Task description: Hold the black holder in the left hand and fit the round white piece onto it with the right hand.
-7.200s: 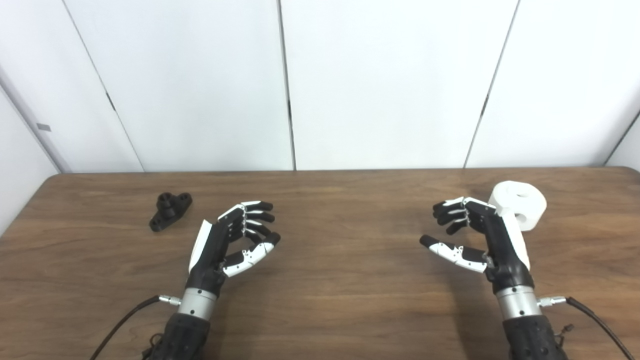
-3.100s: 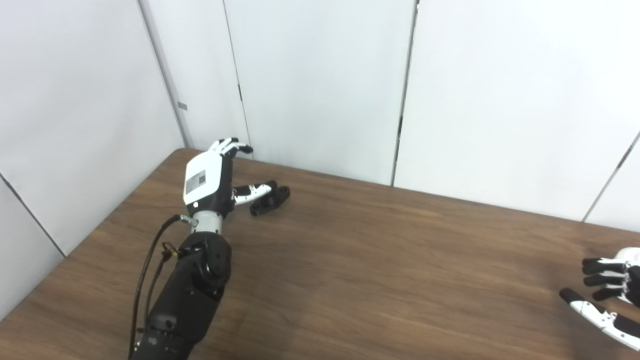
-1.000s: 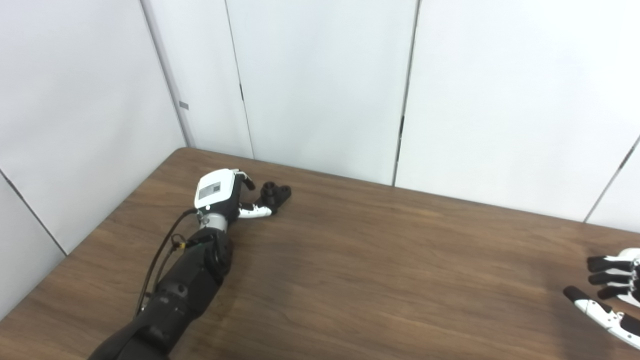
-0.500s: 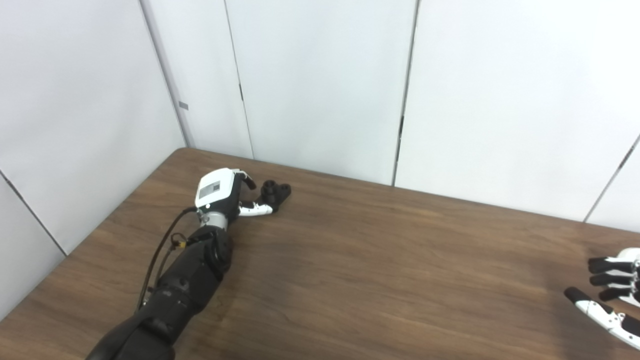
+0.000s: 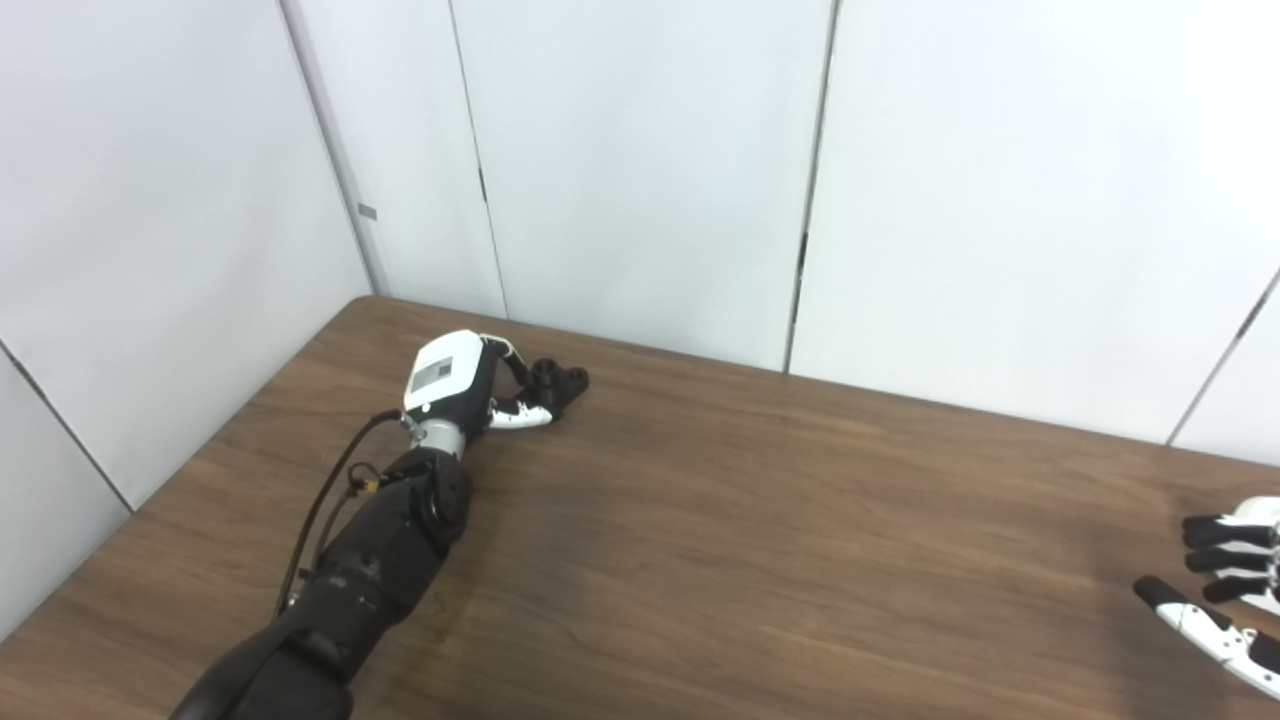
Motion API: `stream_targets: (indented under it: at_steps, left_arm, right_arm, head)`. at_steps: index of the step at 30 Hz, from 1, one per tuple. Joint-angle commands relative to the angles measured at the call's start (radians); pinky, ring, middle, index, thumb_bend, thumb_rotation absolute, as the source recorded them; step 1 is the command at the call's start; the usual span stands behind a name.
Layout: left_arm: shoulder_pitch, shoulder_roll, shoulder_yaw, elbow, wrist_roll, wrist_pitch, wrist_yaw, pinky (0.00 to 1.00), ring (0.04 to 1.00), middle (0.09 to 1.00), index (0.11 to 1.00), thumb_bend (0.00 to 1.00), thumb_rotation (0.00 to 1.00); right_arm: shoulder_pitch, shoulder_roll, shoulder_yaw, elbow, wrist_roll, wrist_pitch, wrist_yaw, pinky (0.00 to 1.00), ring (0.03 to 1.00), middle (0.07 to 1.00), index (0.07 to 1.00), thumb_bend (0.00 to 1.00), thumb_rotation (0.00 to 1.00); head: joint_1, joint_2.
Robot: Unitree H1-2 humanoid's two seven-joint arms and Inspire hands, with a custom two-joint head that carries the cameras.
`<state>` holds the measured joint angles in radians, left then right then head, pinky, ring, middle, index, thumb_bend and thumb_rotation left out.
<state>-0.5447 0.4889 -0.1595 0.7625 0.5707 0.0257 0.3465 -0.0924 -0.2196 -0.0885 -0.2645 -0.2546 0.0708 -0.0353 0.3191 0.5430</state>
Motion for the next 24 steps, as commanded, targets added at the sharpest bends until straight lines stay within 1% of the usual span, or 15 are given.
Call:
stream_targets:
  at_steps: [1, 4, 7, 12, 14, 17, 20, 24]
  left_arm:
    - [-0.018, 0.024, -0.012, 0.003, 0.002, -0.012, -0.014, 0.72, 0.870, 0.812, 0.484, 0.52, 0.06]
    - [-0.016, 0.025, -0.019, 0.005, 0.002, -0.011, -0.032, 0.72, 0.864, 0.819, 0.486, 0.52, 0.06]
    - [-0.010, 0.022, -0.022, -0.004, 0.001, -0.018, -0.027, 0.70, 0.849, 0.812, 0.486, 0.52, 0.06]
    - [-0.009, 0.014, -0.018, -0.011, -0.023, -0.006, -0.051, 0.72, 0.880, 0.829, 0.487, 0.52, 0.05]
    - [-0.006, 0.017, -0.022, -0.020, -0.033, -0.009, -0.068, 0.72, 0.890, 0.836, 0.487, 0.52, 0.05]
    - [0.002, 0.021, -0.024, -0.036, -0.042, -0.022, -0.090, 0.72, 0.889, 0.837, 0.487, 0.52, 0.06]
    - [0.017, 0.026, -0.024, -0.064, -0.057, -0.045, -0.117, 0.78, 0.903, 0.842, 0.487, 0.52, 0.06]
    - [0.037, 0.029, -0.021, -0.117, -0.073, -0.068, -0.147, 0.78, 0.894, 0.839, 0.485, 0.52, 0.06]
  right_arm:
    - [-0.026, -0.015, -0.011, -0.027, 0.005, -0.023, -0.002, 0.42, 0.543, 0.630, 0.496, 0.50, 0.12]
    - [-0.027, -0.017, -0.011, -0.025, 0.001, -0.024, -0.003, 0.42, 0.543, 0.630, 0.496, 0.50, 0.12]
    - [-0.029, -0.018, -0.013, -0.028, 0.004, -0.016, -0.002, 0.43, 0.545, 0.631, 0.496, 0.50, 0.12]
    - [-0.032, -0.024, -0.016, -0.021, 0.008, -0.027, -0.001, 0.42, 0.543, 0.627, 0.496, 0.50, 0.12]
    - [-0.032, -0.024, -0.017, -0.024, 0.006, -0.021, -0.001, 0.42, 0.540, 0.625, 0.496, 0.50, 0.13]
    - [-0.032, -0.024, -0.018, -0.026, 0.002, -0.015, -0.001, 0.42, 0.539, 0.625, 0.496, 0.50, 0.13]
    - [-0.033, -0.022, -0.018, -0.024, 0.000, -0.016, -0.004, 0.42, 0.540, 0.626, 0.496, 0.50, 0.13]
    - [-0.035, -0.021, -0.017, -0.022, 0.000, -0.024, -0.004, 0.41, 0.537, 0.623, 0.496, 0.50, 0.13]
  head:
    - [0.001, 0.001]
    - [0.000, 0.003]
    - [-0.002, 0.004]
    - [-0.005, 0.005]
    - [-0.005, 0.005]
    - [-0.008, 0.002]
    - [-0.008, 0.002]
    - [-0.009, 0.001]
